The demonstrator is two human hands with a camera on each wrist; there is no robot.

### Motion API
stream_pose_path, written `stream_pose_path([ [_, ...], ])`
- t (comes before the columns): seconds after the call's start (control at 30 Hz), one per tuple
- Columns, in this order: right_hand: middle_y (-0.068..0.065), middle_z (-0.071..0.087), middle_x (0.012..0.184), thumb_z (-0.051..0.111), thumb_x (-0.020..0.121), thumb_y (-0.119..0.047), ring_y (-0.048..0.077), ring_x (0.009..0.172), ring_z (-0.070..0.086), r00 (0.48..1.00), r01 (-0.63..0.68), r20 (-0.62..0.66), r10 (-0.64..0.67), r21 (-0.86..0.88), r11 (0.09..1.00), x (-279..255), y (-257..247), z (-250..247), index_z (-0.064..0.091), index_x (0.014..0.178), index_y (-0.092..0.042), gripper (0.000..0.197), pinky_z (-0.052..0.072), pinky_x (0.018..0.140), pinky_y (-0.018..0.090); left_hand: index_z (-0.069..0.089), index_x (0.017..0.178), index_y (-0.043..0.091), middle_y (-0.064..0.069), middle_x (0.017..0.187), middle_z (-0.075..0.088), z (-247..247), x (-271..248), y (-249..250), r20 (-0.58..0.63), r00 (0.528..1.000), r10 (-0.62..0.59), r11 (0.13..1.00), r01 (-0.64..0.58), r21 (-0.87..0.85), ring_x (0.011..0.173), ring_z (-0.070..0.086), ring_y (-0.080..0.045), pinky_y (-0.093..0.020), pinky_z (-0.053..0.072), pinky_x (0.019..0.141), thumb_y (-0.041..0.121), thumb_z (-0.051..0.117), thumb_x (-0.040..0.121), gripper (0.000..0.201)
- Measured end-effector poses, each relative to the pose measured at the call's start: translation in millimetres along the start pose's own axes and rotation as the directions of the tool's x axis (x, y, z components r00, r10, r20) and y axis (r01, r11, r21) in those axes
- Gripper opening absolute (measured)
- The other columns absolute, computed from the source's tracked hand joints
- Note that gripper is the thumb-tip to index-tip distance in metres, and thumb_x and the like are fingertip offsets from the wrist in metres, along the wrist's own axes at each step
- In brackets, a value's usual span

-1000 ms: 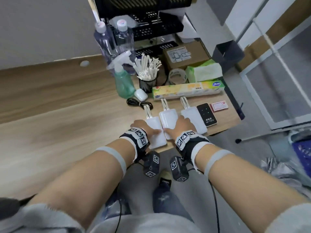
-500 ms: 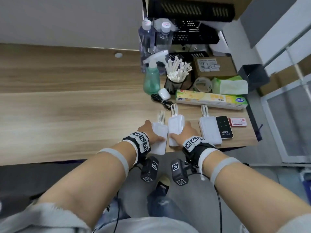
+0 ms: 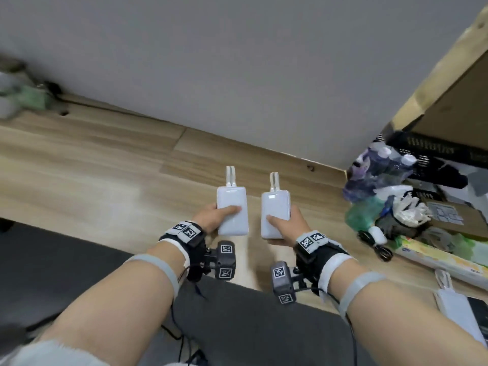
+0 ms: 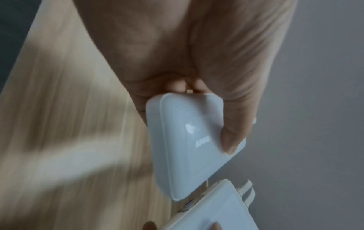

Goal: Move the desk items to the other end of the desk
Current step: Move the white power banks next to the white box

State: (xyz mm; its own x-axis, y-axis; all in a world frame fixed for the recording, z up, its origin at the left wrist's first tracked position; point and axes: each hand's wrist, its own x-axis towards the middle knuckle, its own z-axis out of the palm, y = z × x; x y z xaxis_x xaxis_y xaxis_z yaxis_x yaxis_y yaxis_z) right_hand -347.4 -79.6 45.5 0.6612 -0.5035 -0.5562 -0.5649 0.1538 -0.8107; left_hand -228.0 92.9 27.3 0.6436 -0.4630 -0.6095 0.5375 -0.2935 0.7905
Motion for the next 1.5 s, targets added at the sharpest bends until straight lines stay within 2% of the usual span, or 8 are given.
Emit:
stream_pose_path([
  [0.17,0.012,0.055,0.126,0.070,0.086,-0.016,0.033,0.102,0.063,0.983,0.054,0.172,-0.066,0.072,0.996,0,-68,148,0.040,0.131,-0.015,0.054,0.060,0.063,0.046,0.054,0.120,0.013,-0.017,0.098,0.064,-148,-39,28,-0.128,0.990,0.055,0.965,-0.085,-0.249,0.081,0.063,-0.032,-0.048,0.055,0.075,0.025,0.064,0.095,0.030],
  [0.27,0.008,0.056,0.118,0.069,0.088,-0.016,0.026,0.094,0.063,0.966,0.060,0.248,-0.072,0.055,0.997,-9,-96,225,0.042,0.126,-0.013,0.047,0.059,0.075,0.050,0.055,0.121,0.014,-0.019,0.103,0.064,-222,-60,25,-0.179,0.982,0.059,0.896,-0.131,-0.424,0.088,0.065,-0.037,-0.060,0.057,0.075,0.027,0.060,0.097,0.028],
  [0.47,0.009,0.063,0.111,0.065,0.091,-0.017,0.025,0.091,0.065,0.895,0.130,0.439,-0.085,-0.073,0.989,-18,-133,349,0.052,0.117,-0.016,0.029,0.057,0.066,0.038,0.054,0.126,0.006,-0.027,0.124,0.063,-337,-91,18,-0.372,0.928,0.022,0.836,-0.221,-0.502,0.110,0.066,-0.043,-0.051,0.059,0.073,0.021,0.071,0.089,0.043],
  [0.67,0.003,0.064,0.099,0.062,0.092,-0.017,0.022,0.086,0.065,0.824,0.161,0.562,-0.065,-0.123,0.979,-9,-161,469,0.055,0.107,-0.019,0.017,0.057,0.069,0.037,0.050,0.124,0.001,-0.023,0.112,0.066,-444,-98,25,-0.513,0.857,-0.047,0.791,-0.282,-0.543,0.089,0.070,-0.035,-0.035,0.061,0.056,0.009,0.062,0.092,0.035],
  [0.9,0.012,0.063,0.110,0.062,0.092,-0.014,0.028,0.091,0.064,0.778,0.101,0.629,0.019,-0.156,0.983,46,-194,638,0.054,0.091,-0.021,0.010,0.056,0.069,0.037,0.050,0.131,0.006,-0.024,0.121,0.063,-604,-59,45,-0.621,0.784,-0.017,0.838,-0.328,-0.437,0.090,0.065,-0.034,-0.026,0.051,0.048,0.009,0.066,0.091,0.043],
  [1.1,0.018,0.064,0.119,0.068,0.086,-0.018,0.030,0.093,0.066,0.788,0.016,0.608,0.097,-0.177,0.984,101,-231,762,0.054,0.118,-0.008,0.037,0.056,0.064,0.034,0.053,0.125,0.001,-0.028,0.124,0.061,-731,-14,71,-0.673,0.738,-0.056,0.887,-0.273,-0.373,0.091,0.064,-0.034,-0.026,0.051,0.050,0.006,0.069,0.088,0.040],
  [1.3,0.017,0.062,0.121,0.071,0.083,-0.016,0.034,0.104,0.066,0.799,0.033,0.593,0.097,-0.205,0.978,136,-268,834,0.051,0.120,-0.006,0.044,0.060,0.069,0.042,0.053,0.119,0.003,-0.029,0.124,0.062,-820,30,91,-0.684,0.719,-0.122,0.888,-0.229,-0.398,0.115,0.062,-0.046,-0.026,0.044,0.046,0.017,0.071,0.085,0.041],
  [1.5,0.010,0.064,0.112,0.075,0.048,-0.047,0.031,0.102,0.066,0.838,0.127,0.543,0.053,-0.287,0.949,193,-274,907,0.055,0.098,-0.021,0.060,0.057,0.086,0.054,0.052,0.128,0.007,-0.022,0.125,0.064,-894,84,108,-0.668,0.725,-0.169,0.837,-0.252,-0.486,0.113,0.065,-0.039,-0.025,0.048,0.052,0.017,0.068,0.091,0.041],
])
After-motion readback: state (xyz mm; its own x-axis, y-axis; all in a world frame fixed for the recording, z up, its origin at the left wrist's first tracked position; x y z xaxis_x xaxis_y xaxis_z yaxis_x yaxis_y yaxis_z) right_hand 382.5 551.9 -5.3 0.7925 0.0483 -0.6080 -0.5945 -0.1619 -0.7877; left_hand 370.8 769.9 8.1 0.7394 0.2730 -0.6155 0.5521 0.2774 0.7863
